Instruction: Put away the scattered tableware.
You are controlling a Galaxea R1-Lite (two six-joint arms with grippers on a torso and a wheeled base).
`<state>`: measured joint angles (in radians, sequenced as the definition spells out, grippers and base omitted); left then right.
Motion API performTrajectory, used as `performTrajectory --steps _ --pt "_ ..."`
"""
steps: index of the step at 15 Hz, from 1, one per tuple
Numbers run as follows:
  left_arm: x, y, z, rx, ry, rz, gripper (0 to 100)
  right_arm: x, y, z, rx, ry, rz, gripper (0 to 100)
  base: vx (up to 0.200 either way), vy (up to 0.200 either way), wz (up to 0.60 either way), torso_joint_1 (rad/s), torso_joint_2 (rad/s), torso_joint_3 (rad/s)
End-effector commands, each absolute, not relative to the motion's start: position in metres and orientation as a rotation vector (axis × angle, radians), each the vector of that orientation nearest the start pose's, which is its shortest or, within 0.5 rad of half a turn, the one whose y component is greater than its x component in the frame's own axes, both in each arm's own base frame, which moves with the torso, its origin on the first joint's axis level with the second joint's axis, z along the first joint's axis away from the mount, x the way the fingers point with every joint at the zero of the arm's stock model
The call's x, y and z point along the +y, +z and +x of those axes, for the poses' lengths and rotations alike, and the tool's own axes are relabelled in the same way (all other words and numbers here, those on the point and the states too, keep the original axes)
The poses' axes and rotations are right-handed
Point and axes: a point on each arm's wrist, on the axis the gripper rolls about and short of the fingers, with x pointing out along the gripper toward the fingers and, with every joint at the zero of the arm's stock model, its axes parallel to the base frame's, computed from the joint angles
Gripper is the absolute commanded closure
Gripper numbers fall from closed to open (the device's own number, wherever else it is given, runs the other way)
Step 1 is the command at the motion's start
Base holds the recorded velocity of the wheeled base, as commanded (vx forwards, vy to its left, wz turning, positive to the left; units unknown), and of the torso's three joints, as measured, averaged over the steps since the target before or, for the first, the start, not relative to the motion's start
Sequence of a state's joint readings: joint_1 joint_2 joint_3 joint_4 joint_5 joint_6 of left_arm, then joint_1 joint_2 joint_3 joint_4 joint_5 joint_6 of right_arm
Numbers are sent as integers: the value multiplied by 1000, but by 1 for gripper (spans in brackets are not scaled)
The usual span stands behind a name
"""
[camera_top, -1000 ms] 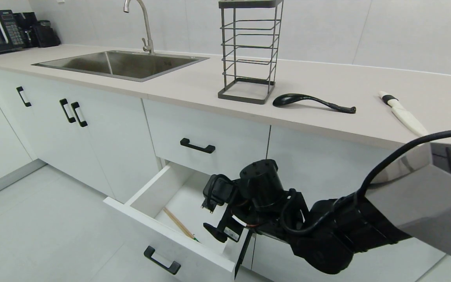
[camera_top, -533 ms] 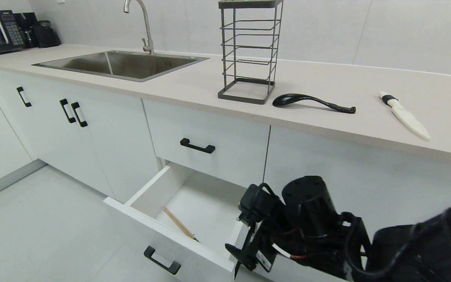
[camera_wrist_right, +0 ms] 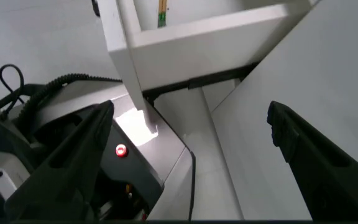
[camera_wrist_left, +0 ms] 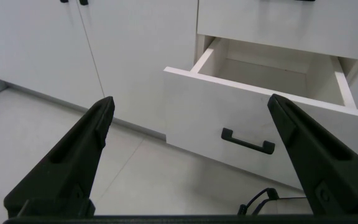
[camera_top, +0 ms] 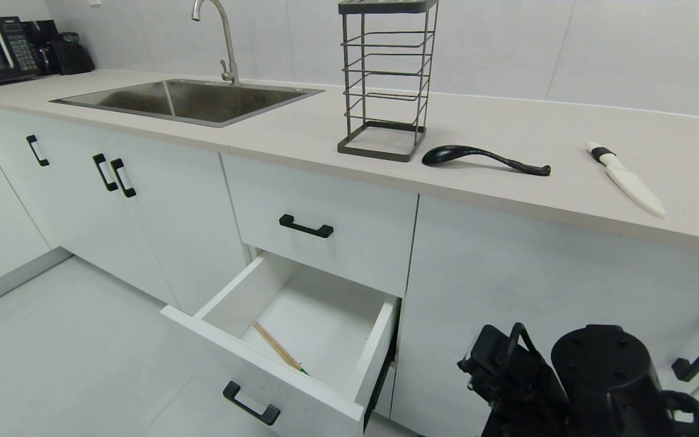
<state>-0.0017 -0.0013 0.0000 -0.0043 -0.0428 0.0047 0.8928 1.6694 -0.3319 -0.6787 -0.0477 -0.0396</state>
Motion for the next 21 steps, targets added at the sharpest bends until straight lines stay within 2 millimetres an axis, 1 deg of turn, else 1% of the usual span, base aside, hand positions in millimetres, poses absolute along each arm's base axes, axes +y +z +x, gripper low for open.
performTrajectory --steps 1,3,10,14,21 --pt "-1 76 -23 -5 -44 5 0 168 84 136 604 828 -359 0 0 0 0 0 0 0" --pt "-1 76 -23 -5 -44 5 0 166 83 136 627 824 -369 0 0 0 0 0 0 0" --pt "-1 76 -23 -5 -44 5 0 167 83 136 615 835 -392 0 0 0 0 0 0 0" --pt "-1 76 -23 -5 -44 5 0 167 83 135 614 838 -395 0 0 0 0 182 -98 -96" --pt "-1 76 -23 -5 -44 5 0 167 83 135 616 841 -398 0 0 0 0 220 -535 -220"
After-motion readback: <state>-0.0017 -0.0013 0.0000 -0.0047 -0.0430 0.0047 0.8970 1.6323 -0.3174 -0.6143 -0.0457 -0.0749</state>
